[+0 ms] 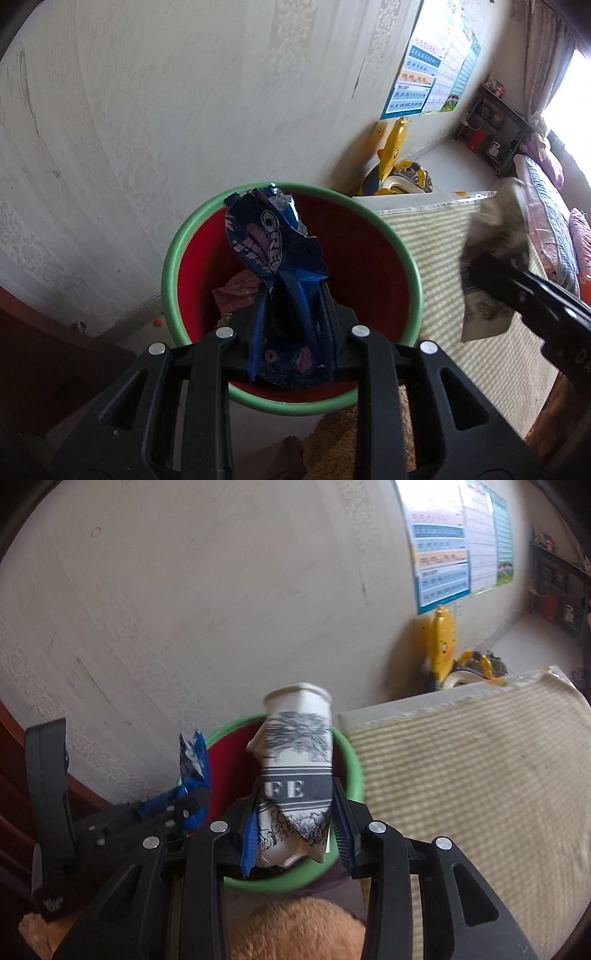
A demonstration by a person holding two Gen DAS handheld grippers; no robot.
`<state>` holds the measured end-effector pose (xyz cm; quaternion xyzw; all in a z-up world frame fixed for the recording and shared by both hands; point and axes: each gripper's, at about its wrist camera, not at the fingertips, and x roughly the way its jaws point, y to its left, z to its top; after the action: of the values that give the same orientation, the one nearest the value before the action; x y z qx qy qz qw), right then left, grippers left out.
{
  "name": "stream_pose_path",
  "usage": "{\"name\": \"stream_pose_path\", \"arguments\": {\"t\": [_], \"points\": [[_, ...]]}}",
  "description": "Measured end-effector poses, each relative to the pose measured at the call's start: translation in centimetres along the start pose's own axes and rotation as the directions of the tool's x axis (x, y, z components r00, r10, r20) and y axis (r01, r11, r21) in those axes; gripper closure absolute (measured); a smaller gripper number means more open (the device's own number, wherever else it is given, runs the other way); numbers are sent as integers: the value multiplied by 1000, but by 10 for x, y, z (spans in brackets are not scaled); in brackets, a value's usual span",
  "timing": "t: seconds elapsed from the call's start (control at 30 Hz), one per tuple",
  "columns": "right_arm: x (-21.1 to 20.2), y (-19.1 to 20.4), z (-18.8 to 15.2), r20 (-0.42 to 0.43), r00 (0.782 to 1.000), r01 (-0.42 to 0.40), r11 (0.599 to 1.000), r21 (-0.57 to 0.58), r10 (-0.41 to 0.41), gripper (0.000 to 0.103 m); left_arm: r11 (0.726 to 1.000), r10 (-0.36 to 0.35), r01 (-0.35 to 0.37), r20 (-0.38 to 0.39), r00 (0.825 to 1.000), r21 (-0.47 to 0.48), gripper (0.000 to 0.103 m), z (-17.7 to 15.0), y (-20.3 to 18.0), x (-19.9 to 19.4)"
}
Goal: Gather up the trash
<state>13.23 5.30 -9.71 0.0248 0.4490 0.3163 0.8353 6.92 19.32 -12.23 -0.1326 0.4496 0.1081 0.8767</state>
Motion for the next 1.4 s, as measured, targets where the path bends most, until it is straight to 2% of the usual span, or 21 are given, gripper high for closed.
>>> {"name": "stream_pose_path", "arguments": {"t": [0.07,0.13,0.2,0.3,0.37,0.4,0.47,0.57,0.67,0.77,0.83,0.9,0.93,0.97,1.0,1.03,1.1,1.27,1.4], "points": [[3,0,-1,10,1000,17,1000,-13,-17,50,1000,8,-9,-1,1000,-23,67,0,3,3],[0,-3,-1,38,999,38,999,-10,-38,45,999,13,-13,2,1000,-34,55,0,3,3],[-11,-12,-4,53,998,45,999,27,-47,41,1000,19,-18,14,1000,-25,53,-1,1,-1],[-35,-28,-9,99,993,59,993,97,-69,34,1000,1,-2,45,999,8,40,-1,-12,-12],[-57,-38,-15,135,986,77,988,130,-95,27,1000,-11,9,76,997,28,25,0,-25,-23],[-71,-44,-21,158,980,95,985,145,-118,25,999,-33,29,96,995,39,23,0,-34,-30],[-100,-54,-31,204,963,142,976,163,-174,18,997,-60,53,125,990,59,10,0,-52,-42],[-137,-62,-42,258,933,210,962,173,-250,10,990,-109,88,190,976,114,6,-3,-87,-67],[-176,-70,-54,318,889,281,941,190,-330,7,982,-121,78,256,959,173,6,-6,-116,-88],[-212,-80,-63,383,844,312,925,219,-375,7,969,-159,100,263,952,226,6,-6,-139,-102],[-233,-82,-70,444,797,334,912,240,-409,7,965,-172,104,284,943,239,6,-10,-152,-114],[-252,-82,-79,523,727,360,896,261,-445,7,968,-157,82,322,934,236,6,-15,-160,-125],[-258,-82,-83,540,703,376,887,270,-462,7,967,-157,75,341,927,243,5,-18,-165,-131],[-264,-81,-87,559,669,406,871,277,-489,7,964,-166,77,352,921,255,5,-20,-169,-136],[-267,-80,-90,567,656,418,866,275,-498,7,961,-178,84,357,917,264,5,-22,-171,-140],[-269,-80,-92,563,653,430,860,275,-506,7,958,-192,93,361,913,273,5,-24,-174,-144],[-270,-85,-94,540,663,436,854,284,-518,7,959,-181,79,375,909,271,5,-26,-182,-150],[-274,-94,-104,532,685,384,868,315,-497,7,950,-207,80,418,885,301,5,-36,-191,-162],[-274,-95,-107,529,689,377,869,321,-494,7,946,-200,69,404,893,316,5,-40,-197,-161]]}}
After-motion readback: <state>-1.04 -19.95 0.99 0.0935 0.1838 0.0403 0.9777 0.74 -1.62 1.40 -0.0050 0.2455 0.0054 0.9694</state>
